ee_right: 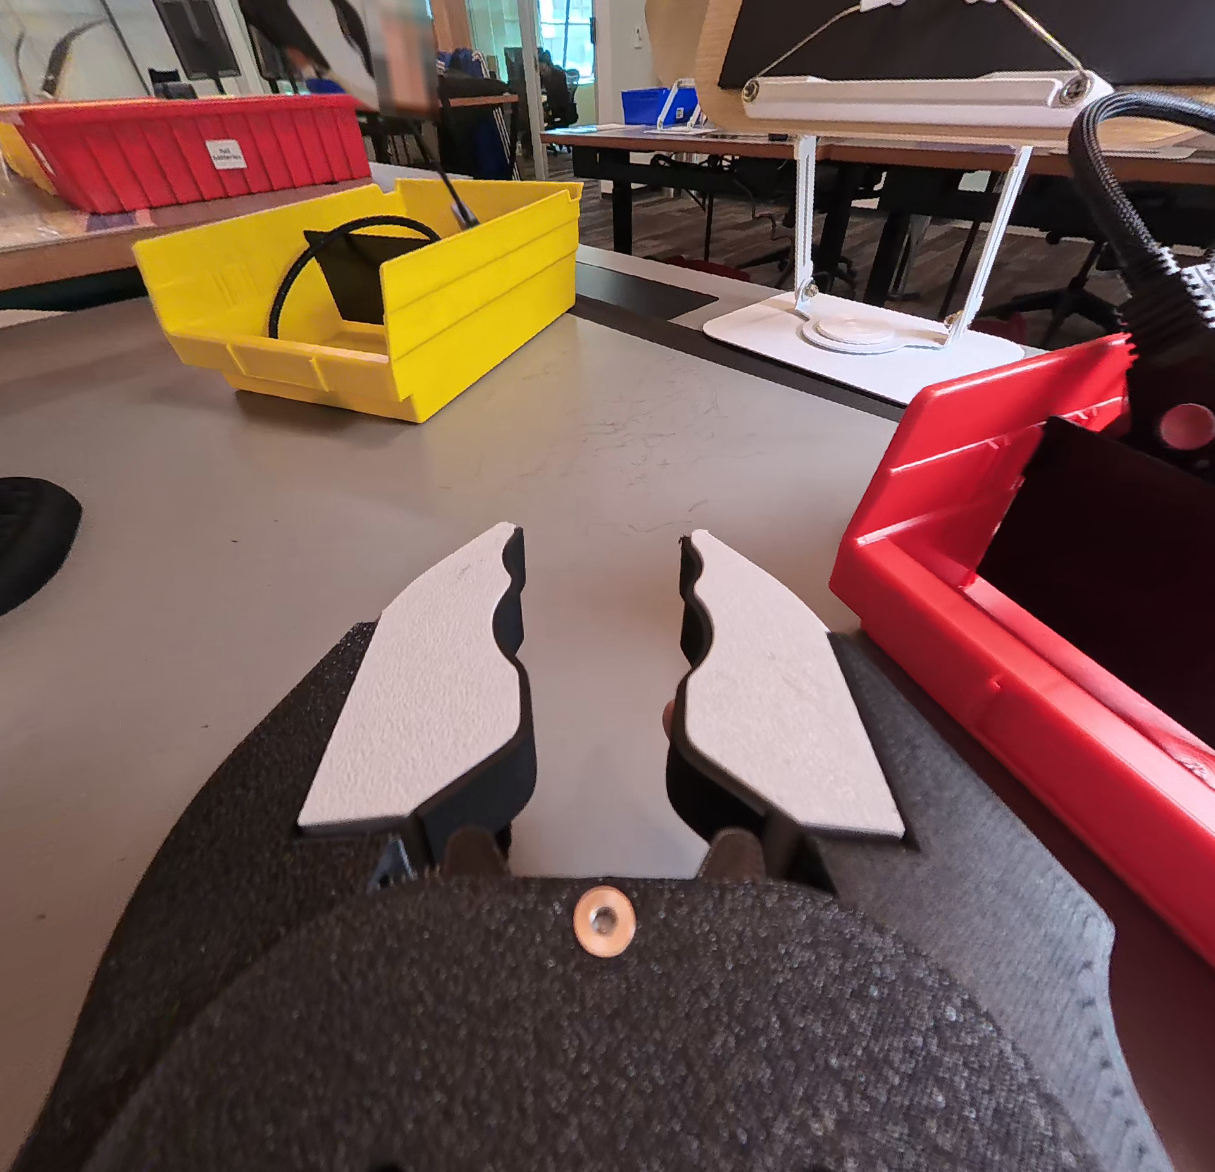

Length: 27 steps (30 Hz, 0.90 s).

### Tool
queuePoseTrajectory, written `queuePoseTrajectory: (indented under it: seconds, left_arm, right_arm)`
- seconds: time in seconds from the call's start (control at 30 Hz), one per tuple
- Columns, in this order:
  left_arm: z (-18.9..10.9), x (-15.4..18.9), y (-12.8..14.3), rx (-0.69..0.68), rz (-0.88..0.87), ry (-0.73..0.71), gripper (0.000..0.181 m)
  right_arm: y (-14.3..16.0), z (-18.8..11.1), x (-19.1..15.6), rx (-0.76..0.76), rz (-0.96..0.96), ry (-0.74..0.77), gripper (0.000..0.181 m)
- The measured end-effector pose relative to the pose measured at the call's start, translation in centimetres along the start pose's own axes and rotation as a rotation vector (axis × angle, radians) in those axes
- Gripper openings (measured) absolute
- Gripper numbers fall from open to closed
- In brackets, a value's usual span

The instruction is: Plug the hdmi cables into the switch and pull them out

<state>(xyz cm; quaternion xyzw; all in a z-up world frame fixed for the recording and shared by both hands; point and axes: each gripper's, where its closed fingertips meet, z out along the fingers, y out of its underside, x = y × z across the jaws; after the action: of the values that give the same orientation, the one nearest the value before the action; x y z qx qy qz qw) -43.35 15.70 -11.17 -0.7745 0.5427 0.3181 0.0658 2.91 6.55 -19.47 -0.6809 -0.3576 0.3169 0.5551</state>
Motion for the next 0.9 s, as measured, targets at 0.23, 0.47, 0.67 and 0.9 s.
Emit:
queuePoseTrajectory:
  seconds: [0.23, 0.47, 0.67, 0.9]
  left_arm:
    - [-7.0, -3.5, -0.1, 0.120, -0.120, -0.160, 0.005]
    - [-13.6, -2.9, -5.0, 0.389, -0.228, -0.215, 0.005]
    - [-18.0, 1.6, -12.1, 0.673, -0.226, -0.168, 0.005]
    - [-21.6, 6.7, -19.2, 0.944, -0.218, -0.037, 0.005]
  right_arm:
    - [-0.3, -0.2, -0.1, 0.013, 0.002, -0.004, 0.045]
    - [-0.8, -0.2, -0.5, 0.038, 0.008, -0.018, 0.045]
    - [-2.3, 0.8, -0.3, 0.069, -0.032, -0.014, 0.052]
    - [-7.2, 4.8, -1.1, 0.162, -0.104, -0.087, 0.071]
